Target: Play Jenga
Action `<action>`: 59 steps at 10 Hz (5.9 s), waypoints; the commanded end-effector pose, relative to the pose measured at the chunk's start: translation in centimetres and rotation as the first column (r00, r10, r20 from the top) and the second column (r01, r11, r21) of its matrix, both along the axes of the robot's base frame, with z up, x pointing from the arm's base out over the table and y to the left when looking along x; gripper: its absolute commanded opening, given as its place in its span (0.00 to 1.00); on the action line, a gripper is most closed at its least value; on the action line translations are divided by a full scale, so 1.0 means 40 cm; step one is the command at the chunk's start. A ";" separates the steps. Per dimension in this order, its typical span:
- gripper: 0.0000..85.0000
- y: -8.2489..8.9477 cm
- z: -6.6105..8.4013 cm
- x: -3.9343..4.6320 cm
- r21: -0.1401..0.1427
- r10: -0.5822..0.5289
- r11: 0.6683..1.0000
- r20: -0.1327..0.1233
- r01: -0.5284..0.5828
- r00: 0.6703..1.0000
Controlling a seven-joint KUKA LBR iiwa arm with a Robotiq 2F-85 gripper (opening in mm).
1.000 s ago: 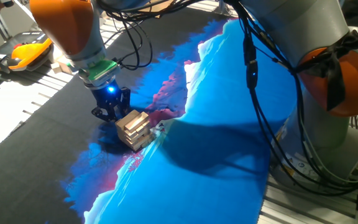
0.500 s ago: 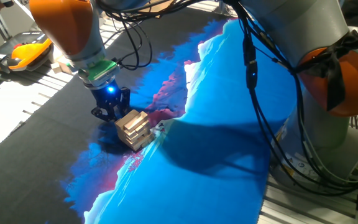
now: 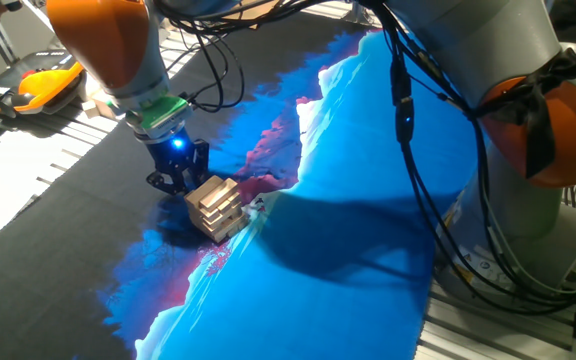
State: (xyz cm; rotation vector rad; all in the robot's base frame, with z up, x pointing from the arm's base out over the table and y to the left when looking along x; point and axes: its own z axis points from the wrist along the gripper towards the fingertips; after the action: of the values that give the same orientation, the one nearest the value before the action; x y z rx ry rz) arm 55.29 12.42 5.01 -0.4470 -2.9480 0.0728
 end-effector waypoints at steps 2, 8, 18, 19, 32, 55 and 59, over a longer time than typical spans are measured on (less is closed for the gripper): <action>0.20 0.000 0.000 0.000 0.000 0.000 1.000 0.000 0.000 1.000; 0.20 0.000 -0.002 0.002 -0.004 -0.001 1.000 0.000 0.001 1.000; 0.20 -0.001 0.004 0.001 -0.010 -0.001 1.000 0.000 0.001 1.000; 0.20 -0.002 0.004 0.001 -0.012 -0.001 1.000 0.002 0.001 1.000; 0.20 0.001 0.007 0.002 -0.016 -0.005 1.000 0.000 0.005 1.000; 0.20 0.010 -0.005 -0.003 0.026 -0.017 1.000 -0.007 0.017 1.000; 0.20 0.009 0.000 -0.005 0.023 -0.017 1.000 -0.008 0.017 1.000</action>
State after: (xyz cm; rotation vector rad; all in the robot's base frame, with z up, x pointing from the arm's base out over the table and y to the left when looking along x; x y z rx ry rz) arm 55.08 12.77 5.01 -0.4670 -2.9331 0.0385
